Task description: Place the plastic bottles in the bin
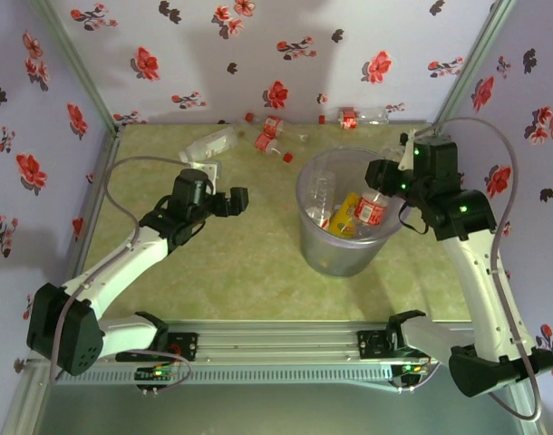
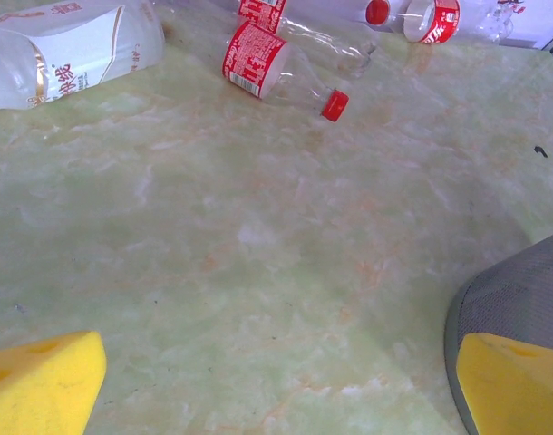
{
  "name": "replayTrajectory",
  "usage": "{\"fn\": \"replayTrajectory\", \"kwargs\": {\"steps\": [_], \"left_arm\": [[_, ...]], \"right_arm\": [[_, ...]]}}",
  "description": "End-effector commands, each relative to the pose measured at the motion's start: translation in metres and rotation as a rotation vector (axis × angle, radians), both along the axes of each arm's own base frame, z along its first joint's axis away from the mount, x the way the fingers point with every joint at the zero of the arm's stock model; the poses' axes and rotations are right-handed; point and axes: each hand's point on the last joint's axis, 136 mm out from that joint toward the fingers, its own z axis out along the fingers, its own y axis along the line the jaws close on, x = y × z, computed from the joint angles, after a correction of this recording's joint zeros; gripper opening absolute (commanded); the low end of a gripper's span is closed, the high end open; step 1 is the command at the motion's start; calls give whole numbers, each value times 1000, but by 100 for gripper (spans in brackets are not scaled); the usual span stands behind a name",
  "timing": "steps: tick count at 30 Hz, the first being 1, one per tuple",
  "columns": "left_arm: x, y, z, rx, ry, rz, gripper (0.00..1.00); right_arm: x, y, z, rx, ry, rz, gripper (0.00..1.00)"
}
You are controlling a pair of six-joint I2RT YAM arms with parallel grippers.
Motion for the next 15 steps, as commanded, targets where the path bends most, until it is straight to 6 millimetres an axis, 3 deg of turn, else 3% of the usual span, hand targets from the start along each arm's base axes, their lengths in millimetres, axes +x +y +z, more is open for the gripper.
{"fn": "replayTrajectory", "kwargs": {"steps": [1, 11, 15], "left_arm": [[7, 4, 7, -22, -23, 37, 100], [8, 5, 7, -23, -26, 41, 100], [8, 5, 6, -22, -23, 41, 100]], "right_arm": [[-6, 9, -14, 102, 43, 0, 46], [-2, 12, -65, 141, 138, -32, 48], [-3, 8, -76, 122, 158, -49, 57]]}}
